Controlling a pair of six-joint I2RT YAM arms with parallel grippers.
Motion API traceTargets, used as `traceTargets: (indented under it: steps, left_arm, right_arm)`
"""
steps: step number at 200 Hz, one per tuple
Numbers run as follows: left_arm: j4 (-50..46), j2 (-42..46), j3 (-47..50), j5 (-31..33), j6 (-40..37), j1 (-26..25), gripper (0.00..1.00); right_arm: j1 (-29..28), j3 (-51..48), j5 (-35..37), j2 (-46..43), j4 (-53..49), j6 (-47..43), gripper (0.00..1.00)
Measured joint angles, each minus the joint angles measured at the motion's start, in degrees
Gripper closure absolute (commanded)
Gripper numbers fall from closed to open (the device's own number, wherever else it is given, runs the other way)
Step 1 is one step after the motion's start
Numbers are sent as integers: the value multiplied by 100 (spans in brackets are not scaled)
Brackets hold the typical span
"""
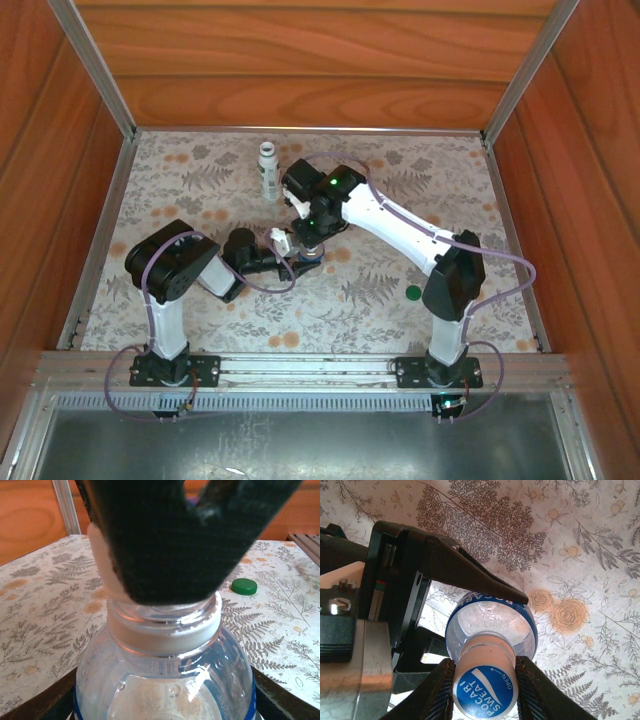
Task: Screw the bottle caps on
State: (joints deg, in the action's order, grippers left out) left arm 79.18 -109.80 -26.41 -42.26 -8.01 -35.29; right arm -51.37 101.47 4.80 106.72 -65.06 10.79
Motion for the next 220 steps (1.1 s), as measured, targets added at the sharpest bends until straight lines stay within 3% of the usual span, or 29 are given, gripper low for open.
traceTargets:
  steps: [143, 168, 220]
  left_arm:
    - [-33, 0, -35, 4, 160, 2, 38]
    - [-46, 0, -50, 2, 184, 2, 38]
    - [-59, 0, -59, -9, 186, 2, 38]
  right_arm:
    - [-271, -693, 726, -393, 743, -280, 63]
    - [-271, -717, 782, -413, 772, -269, 52]
    - [-264, -876, 804, -588, 870, -275, 45]
